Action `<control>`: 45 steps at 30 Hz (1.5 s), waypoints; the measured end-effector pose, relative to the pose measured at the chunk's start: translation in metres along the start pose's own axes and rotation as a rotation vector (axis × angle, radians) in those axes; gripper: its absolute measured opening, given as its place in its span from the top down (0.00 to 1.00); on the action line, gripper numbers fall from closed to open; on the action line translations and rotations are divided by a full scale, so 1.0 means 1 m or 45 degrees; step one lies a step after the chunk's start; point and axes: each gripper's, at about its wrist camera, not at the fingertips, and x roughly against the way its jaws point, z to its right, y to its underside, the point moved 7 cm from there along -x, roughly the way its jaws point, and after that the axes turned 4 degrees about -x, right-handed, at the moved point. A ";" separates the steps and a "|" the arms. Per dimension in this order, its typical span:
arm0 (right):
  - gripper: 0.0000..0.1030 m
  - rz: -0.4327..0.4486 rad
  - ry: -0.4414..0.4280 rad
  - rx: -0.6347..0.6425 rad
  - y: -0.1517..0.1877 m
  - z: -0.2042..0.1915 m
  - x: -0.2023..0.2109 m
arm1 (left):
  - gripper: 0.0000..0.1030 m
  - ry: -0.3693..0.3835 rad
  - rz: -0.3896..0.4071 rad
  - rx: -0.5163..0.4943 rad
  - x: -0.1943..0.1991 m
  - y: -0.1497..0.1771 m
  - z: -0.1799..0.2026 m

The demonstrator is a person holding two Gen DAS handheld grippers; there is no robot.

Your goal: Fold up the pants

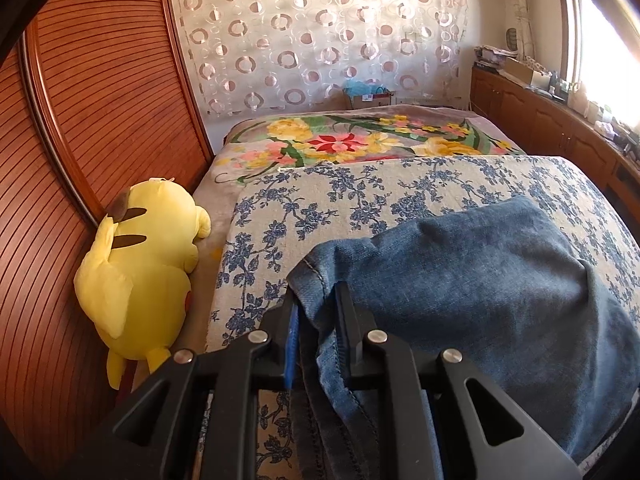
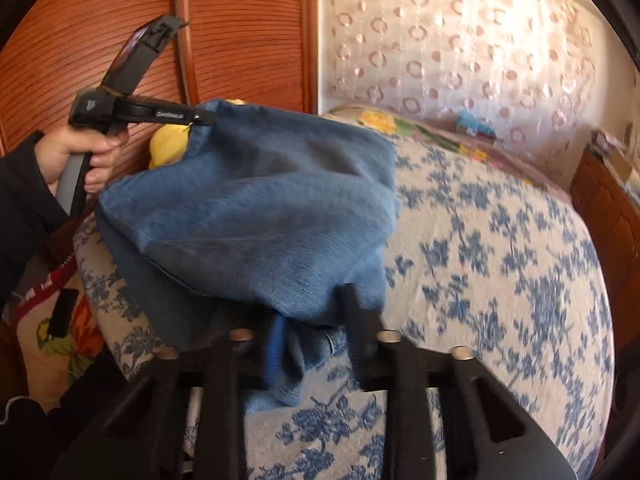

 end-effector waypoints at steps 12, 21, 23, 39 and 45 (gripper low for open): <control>0.98 0.043 -0.082 -0.025 0.015 -0.013 0.052 | 0.87 -0.020 0.018 0.014 0.011 -0.003 -0.002; 0.86 0.003 -0.059 -0.092 0.026 0.000 0.042 | 0.62 0.091 0.023 0.058 0.032 0.008 -0.006; 0.86 0.009 -0.070 -0.104 0.027 0.001 0.047 | 0.57 0.127 0.035 0.042 0.041 0.005 0.001; 0.70 0.127 0.044 -0.161 0.016 0.048 0.090 | 0.40 0.388 0.113 -0.182 0.082 -0.002 0.142; 0.65 0.125 0.080 -0.138 0.004 0.076 0.078 | 0.40 0.452 0.088 -0.213 0.082 0.020 0.180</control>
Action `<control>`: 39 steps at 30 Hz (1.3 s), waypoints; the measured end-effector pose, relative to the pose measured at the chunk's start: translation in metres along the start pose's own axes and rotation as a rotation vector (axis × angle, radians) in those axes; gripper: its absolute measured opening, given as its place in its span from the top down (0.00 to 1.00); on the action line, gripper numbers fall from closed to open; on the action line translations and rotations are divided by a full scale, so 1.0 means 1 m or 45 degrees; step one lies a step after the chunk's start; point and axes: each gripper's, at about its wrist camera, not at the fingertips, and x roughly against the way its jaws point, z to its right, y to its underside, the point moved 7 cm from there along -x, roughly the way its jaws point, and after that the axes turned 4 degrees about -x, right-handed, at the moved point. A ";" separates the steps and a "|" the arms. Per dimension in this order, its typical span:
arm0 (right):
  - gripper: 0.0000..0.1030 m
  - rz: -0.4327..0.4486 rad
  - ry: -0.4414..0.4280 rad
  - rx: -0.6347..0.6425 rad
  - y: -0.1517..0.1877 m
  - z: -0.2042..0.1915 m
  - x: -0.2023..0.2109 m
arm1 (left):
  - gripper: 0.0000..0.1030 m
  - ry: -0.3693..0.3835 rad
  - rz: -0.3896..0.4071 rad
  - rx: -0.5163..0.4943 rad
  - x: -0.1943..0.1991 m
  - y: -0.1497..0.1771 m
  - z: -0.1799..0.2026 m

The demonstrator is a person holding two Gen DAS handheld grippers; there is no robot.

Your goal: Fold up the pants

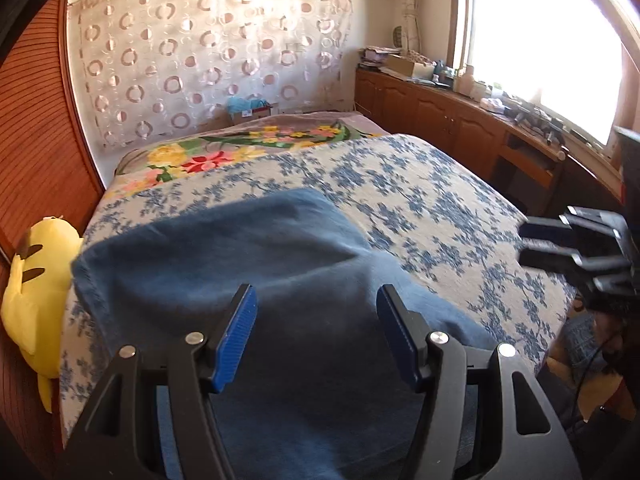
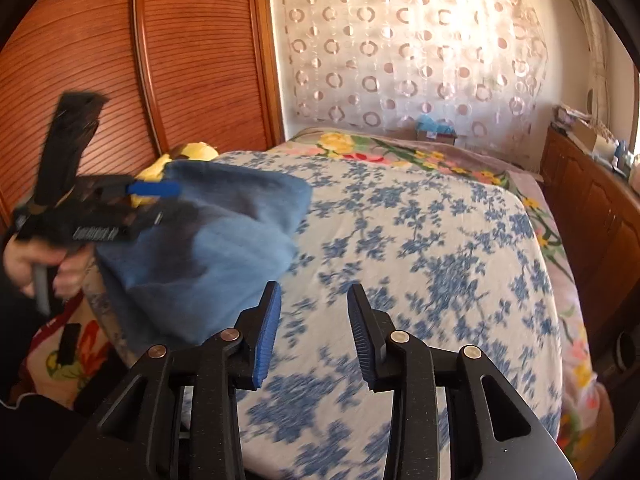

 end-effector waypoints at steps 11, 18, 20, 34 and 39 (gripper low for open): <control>0.54 -0.102 -0.116 0.035 -0.051 0.003 -0.102 | 0.40 -0.026 -0.079 0.093 -0.014 0.038 -0.016; 0.50 -0.257 -0.234 0.050 -0.060 -0.020 -0.161 | 0.40 -0.018 -0.076 0.158 -0.013 0.054 -0.028; 0.47 -0.306 -0.257 0.034 -0.063 -0.022 -0.176 | 0.40 -0.017 -0.074 0.167 -0.012 0.058 -0.030; 0.95 -0.196 -0.259 -0.128 -0.087 -0.002 -0.129 | 0.40 -0.110 -0.011 0.180 0.011 0.055 -0.042; 0.95 -0.127 -0.006 -0.210 -0.079 0.041 -0.079 | 0.40 -0.091 0.051 0.164 0.029 0.035 -0.026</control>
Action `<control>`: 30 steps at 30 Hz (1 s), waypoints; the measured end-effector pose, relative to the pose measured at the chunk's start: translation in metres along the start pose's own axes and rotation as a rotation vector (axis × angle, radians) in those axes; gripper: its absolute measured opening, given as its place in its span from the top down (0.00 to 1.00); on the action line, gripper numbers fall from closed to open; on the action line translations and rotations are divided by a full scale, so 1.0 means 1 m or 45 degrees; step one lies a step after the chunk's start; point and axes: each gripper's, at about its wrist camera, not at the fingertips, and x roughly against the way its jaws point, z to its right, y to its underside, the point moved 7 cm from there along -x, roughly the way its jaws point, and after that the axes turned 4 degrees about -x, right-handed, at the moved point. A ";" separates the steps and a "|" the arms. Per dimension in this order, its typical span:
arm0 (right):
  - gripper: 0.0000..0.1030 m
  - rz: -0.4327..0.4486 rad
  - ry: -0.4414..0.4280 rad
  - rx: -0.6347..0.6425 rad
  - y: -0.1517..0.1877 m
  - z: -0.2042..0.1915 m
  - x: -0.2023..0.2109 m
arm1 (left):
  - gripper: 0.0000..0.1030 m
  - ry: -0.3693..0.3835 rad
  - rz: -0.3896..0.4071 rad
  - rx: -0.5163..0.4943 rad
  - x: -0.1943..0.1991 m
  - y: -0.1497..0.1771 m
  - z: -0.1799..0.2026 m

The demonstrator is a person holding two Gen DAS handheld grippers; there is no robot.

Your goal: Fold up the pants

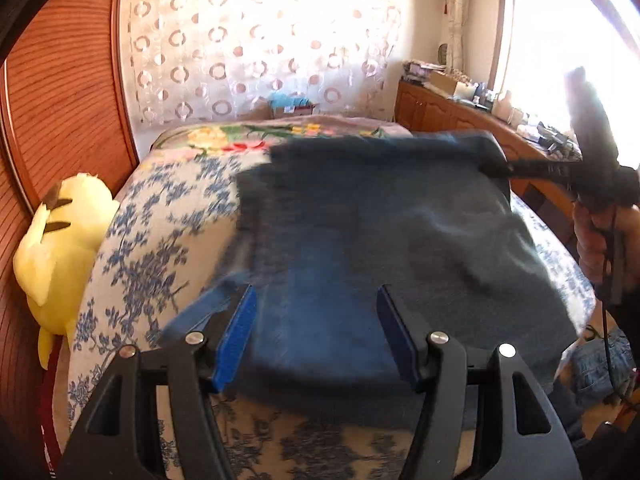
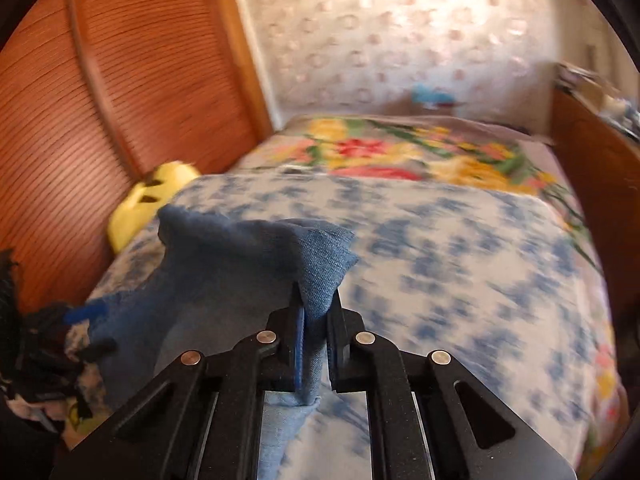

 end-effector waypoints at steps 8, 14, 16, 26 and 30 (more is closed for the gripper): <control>0.89 -0.125 0.131 -0.052 0.049 0.056 0.031 | 0.40 0.122 0.044 -0.077 0.011 -0.022 0.057; 0.66 -0.071 0.095 -0.029 0.064 0.066 0.055 | 0.40 0.222 0.025 -0.125 0.012 -0.011 0.110; 0.61 -0.052 0.091 -0.007 0.064 0.065 0.062 | 0.40 0.236 0.029 -0.143 0.013 -0.008 0.124; 0.54 -0.002 0.097 -0.074 0.068 0.084 0.073 | 0.40 0.342 -0.048 -0.241 0.009 0.014 0.184; 0.53 -0.019 0.069 -0.097 0.070 0.088 0.059 | 0.40 0.329 -0.100 -0.277 -0.002 0.025 0.193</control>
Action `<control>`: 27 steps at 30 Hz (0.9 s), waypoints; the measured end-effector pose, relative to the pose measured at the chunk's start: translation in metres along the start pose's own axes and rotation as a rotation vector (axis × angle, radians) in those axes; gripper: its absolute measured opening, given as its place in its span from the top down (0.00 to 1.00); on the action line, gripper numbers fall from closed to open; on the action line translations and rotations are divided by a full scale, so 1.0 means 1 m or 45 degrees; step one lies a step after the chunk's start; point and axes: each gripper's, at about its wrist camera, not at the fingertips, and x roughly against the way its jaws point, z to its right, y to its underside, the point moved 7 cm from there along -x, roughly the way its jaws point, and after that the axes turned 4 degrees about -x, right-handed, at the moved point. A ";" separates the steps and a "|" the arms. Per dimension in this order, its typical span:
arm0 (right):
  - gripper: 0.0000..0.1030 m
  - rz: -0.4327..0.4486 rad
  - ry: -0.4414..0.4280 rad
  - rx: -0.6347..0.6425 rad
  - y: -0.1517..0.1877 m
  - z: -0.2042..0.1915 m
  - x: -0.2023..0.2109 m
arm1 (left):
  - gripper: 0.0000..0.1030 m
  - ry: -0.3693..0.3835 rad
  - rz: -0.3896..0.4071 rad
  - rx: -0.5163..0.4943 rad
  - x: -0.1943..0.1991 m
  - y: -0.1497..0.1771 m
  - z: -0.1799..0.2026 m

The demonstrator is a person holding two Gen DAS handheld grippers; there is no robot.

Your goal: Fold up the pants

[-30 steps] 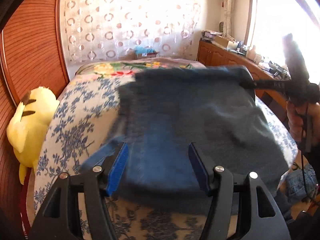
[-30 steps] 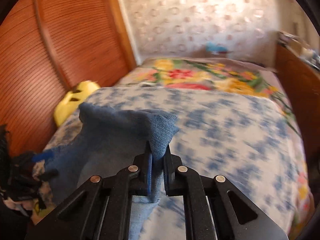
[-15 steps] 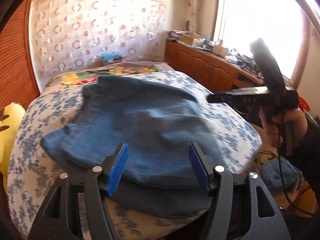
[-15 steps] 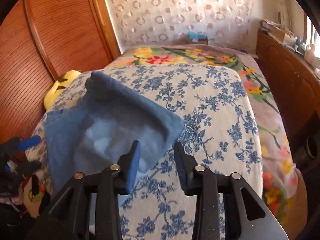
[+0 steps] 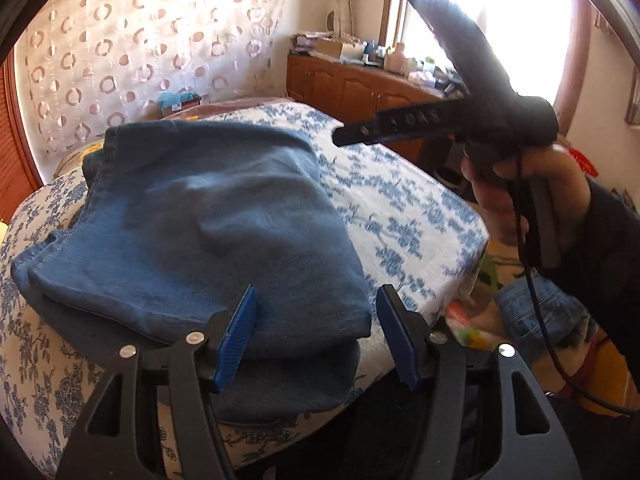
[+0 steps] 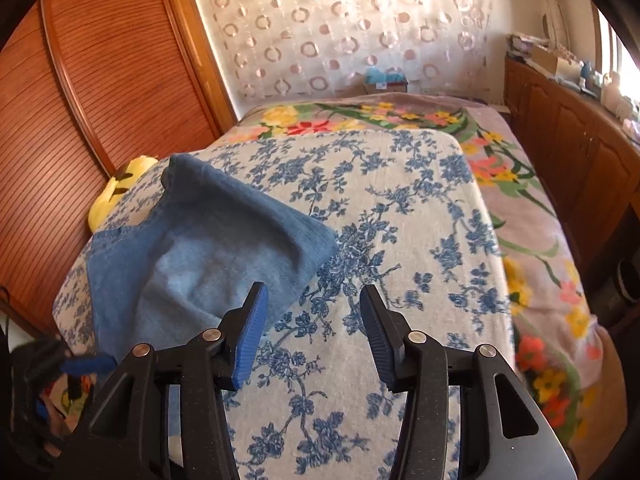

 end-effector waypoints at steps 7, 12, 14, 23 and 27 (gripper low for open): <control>0.51 -0.037 -0.071 -0.048 0.000 -0.005 -0.028 | 0.68 -0.043 -0.033 -0.050 -0.009 0.011 -0.002; 0.48 -0.091 -0.138 -0.124 -0.001 -0.001 -0.049 | 0.85 -0.035 -0.016 -0.033 -0.004 0.012 -0.008; 0.48 -0.116 -0.162 -0.165 0.000 0.002 -0.056 | 0.89 -0.036 -0.006 -0.030 0.001 0.012 -0.011; 0.94 -0.122 -0.222 -0.160 -0.007 -0.004 -0.061 | 0.94 -0.042 0.036 -0.019 0.025 0.011 -0.021; 0.97 0.018 -0.215 -0.112 -0.030 -0.012 -0.032 | 0.97 -0.052 0.093 -0.036 0.049 -0.002 -0.026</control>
